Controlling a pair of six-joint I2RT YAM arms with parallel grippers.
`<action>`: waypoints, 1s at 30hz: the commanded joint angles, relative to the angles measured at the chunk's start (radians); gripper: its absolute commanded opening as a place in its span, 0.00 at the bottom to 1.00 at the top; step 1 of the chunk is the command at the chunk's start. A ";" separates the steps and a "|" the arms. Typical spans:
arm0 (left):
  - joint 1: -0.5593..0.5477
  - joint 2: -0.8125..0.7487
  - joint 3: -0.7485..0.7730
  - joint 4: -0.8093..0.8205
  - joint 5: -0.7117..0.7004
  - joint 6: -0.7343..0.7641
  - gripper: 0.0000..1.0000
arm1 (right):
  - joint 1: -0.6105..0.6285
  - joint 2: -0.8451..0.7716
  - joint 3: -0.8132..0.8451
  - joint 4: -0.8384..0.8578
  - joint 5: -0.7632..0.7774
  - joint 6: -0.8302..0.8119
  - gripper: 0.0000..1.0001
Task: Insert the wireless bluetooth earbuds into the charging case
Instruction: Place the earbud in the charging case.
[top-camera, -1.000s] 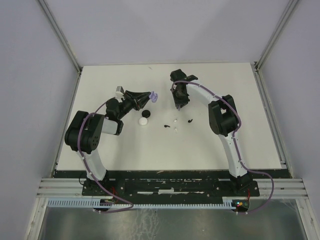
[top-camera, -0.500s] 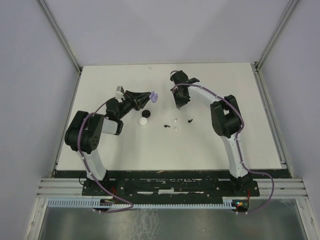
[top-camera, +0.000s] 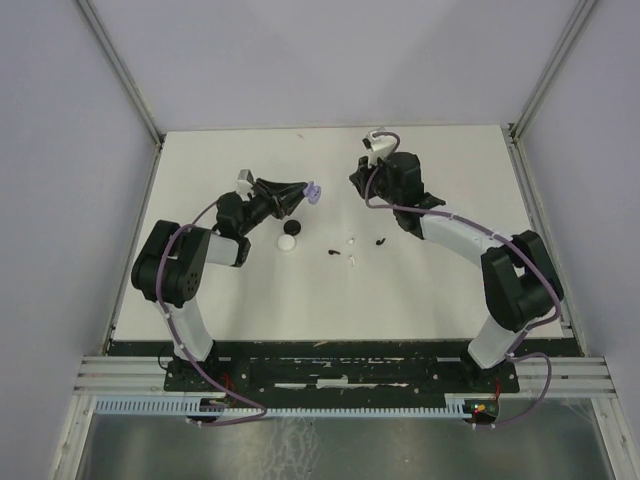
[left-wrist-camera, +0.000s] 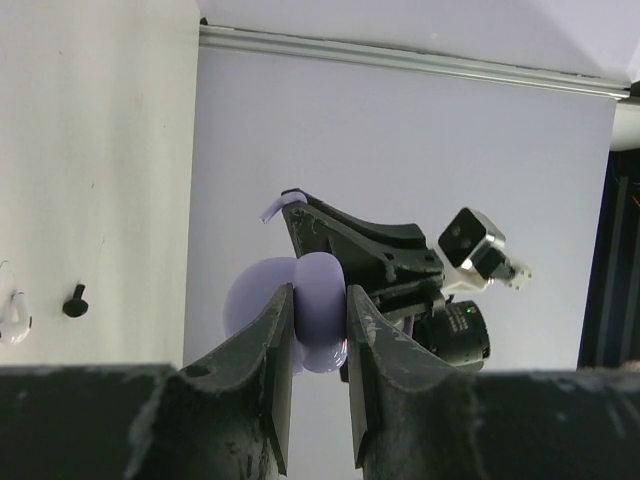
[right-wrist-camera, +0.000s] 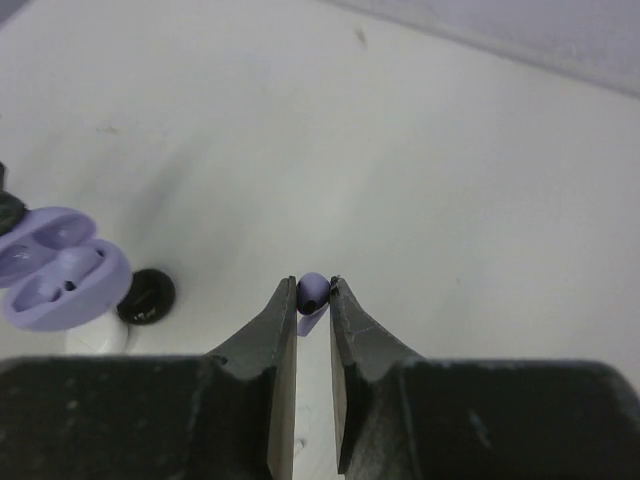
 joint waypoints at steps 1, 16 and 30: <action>-0.026 0.019 0.056 -0.006 -0.015 0.035 0.03 | 0.000 -0.052 -0.185 0.532 -0.166 -0.066 0.01; -0.079 0.053 0.108 -0.089 -0.030 0.030 0.03 | 0.023 -0.001 -0.405 1.171 -0.388 -0.122 0.02; -0.098 0.040 0.151 -0.123 -0.012 0.014 0.03 | 0.082 -0.003 -0.444 1.138 -0.419 -0.332 0.01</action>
